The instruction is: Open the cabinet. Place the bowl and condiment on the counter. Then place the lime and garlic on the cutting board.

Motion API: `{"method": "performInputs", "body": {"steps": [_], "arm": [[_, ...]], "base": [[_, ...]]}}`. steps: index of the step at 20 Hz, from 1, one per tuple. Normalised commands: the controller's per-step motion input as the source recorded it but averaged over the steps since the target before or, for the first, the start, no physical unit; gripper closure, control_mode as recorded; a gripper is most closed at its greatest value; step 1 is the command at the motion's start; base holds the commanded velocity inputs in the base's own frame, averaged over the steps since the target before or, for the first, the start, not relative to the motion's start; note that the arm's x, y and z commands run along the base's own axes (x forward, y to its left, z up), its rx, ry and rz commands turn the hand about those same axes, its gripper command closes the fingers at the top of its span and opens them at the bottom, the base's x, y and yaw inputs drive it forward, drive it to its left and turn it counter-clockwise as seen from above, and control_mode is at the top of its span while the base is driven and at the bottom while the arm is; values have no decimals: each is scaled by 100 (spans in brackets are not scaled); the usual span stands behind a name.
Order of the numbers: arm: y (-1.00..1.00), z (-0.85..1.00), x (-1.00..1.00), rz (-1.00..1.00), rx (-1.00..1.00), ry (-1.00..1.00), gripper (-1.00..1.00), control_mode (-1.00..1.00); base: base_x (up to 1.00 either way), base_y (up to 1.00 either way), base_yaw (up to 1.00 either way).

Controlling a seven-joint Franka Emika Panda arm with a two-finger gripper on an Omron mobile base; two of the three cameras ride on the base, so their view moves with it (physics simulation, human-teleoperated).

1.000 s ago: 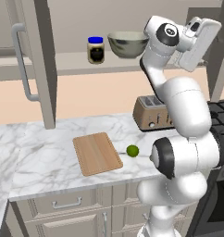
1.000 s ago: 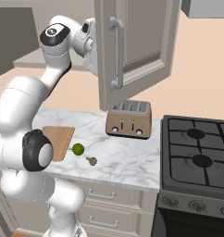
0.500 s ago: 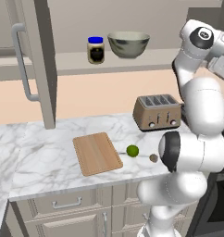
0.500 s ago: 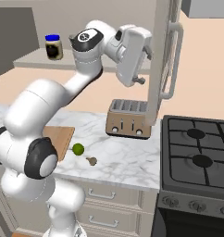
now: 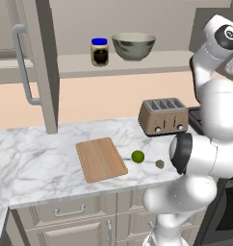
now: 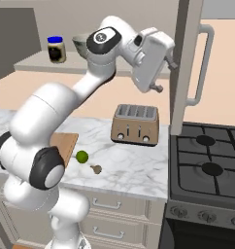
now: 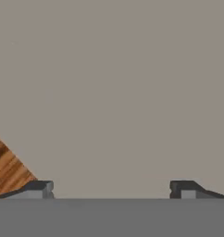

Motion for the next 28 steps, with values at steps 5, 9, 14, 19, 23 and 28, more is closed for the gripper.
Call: {"method": "performInputs", "body": {"steps": [5,9,14,19,23,28], "arm": [[21,21,-4,8,25,-46,-100,-100],[39,13,-20,11,14,-49,-100,-100],[63,2,-9,7,15,-53,-100,-100],[75,-3,-41,9,16,-38,-100,-100],[80,0,-51,14,14,-30,-100,-100],[67,-14,-5,12,19,-36,-100,-100]], "base": [[0,0,0],[0,0,0],[0,0,0],[0,0,0],[0,0,0],[0,0,0]]}}
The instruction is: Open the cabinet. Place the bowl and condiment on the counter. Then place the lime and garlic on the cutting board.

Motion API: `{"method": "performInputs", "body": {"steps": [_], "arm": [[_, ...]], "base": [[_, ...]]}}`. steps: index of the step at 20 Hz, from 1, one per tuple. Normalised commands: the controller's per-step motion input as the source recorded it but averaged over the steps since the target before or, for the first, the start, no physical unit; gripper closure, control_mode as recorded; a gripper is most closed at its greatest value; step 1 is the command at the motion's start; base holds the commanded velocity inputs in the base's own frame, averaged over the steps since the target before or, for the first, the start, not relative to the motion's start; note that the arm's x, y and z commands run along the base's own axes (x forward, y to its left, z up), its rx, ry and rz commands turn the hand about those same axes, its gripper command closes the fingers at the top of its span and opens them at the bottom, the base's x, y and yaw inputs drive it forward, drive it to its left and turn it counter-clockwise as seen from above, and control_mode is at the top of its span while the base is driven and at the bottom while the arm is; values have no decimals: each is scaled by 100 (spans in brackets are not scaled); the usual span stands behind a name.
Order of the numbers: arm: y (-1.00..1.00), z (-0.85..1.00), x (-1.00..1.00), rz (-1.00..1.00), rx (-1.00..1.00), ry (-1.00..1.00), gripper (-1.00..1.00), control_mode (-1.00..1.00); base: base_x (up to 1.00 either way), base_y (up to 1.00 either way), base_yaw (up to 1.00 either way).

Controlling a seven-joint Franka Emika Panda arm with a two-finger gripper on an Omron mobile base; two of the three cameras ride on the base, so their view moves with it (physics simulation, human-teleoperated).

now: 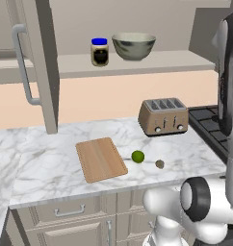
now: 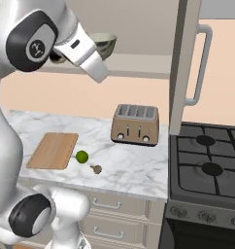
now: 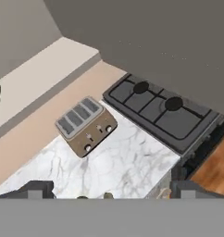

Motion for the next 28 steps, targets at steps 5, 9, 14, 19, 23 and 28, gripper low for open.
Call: {"method": "performInputs", "body": {"steps": [5,9,14,19,23,28], "arm": [[45,-64,65,7,16,-26,-100,-100],[27,-14,59,8,9,-13,-100,-100],[10,22,48,1,0,3,-100,-100],[0,30,38,0,5,0,-100,-100],[0,7,53,1,12,0,-100,-100],[0,0,81,15,15,0,-100,-100]], "base": [[0,0,0],[0,0,0],[0,0,0],[0,0,0],[0,0,0],[0,0,0]]}}
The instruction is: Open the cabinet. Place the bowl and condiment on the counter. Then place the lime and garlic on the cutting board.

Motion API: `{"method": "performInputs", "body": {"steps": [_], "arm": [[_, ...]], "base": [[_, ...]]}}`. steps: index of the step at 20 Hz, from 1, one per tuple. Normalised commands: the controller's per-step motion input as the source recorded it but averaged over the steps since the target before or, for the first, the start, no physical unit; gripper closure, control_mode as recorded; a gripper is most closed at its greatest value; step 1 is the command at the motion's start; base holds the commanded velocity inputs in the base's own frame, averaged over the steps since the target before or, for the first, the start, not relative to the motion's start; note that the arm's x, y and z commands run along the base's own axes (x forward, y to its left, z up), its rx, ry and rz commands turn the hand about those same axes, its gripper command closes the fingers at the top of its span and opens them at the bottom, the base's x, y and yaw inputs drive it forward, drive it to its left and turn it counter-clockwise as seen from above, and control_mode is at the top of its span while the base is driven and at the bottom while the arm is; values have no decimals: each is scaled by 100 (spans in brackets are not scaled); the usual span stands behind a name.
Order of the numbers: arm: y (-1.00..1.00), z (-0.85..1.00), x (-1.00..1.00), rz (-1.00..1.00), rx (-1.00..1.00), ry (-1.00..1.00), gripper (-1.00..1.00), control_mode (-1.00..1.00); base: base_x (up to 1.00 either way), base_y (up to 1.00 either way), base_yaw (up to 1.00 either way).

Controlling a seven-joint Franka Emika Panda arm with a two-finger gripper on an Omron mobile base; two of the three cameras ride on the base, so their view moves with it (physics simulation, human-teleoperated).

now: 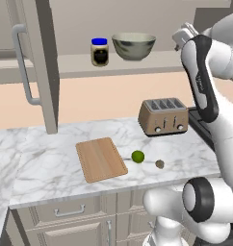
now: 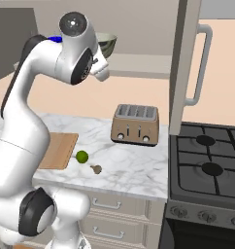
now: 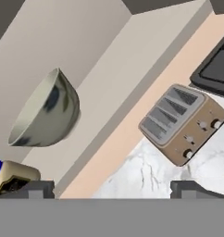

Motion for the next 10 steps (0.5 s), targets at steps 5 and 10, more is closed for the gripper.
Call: {"method": "performInputs", "body": {"steps": [5,10], "arm": [[0,5,72,17,9,0,-100,-100],[0,38,45,8,0,0,-100,-100]], "base": [[0,0,0],[0,0,0]]}}
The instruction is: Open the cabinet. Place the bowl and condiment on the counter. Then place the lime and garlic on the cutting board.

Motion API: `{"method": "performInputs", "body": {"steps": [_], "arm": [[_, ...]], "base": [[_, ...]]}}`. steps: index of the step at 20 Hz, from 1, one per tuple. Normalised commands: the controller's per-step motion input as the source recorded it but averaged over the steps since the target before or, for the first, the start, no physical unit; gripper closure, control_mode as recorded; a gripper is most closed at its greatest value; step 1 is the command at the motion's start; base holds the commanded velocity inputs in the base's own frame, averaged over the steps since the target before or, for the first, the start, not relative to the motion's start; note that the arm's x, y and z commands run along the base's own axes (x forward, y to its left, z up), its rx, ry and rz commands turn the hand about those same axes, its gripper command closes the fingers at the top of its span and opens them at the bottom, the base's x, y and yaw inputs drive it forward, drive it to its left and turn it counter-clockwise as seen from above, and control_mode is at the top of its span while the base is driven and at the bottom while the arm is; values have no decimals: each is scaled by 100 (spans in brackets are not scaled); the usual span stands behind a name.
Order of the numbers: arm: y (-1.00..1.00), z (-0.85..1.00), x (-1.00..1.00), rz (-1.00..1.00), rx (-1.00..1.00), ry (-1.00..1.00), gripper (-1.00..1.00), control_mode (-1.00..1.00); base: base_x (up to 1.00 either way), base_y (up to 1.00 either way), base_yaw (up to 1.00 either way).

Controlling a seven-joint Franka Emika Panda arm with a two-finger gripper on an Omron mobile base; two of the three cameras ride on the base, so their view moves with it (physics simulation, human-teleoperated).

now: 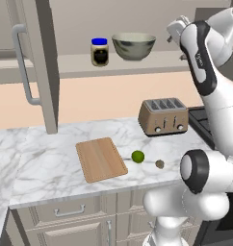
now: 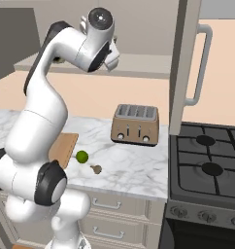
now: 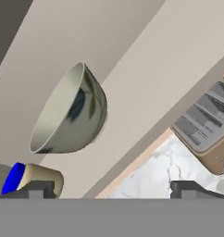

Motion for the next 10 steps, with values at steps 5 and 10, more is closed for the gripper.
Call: {"method": "performInputs", "body": {"steps": [5,10], "arm": [[5,19,31,0,0,0,-100,-100],[20,-10,40,0,0,0,-100,-100]], "base": [[0,0,0],[0,0,0]]}}
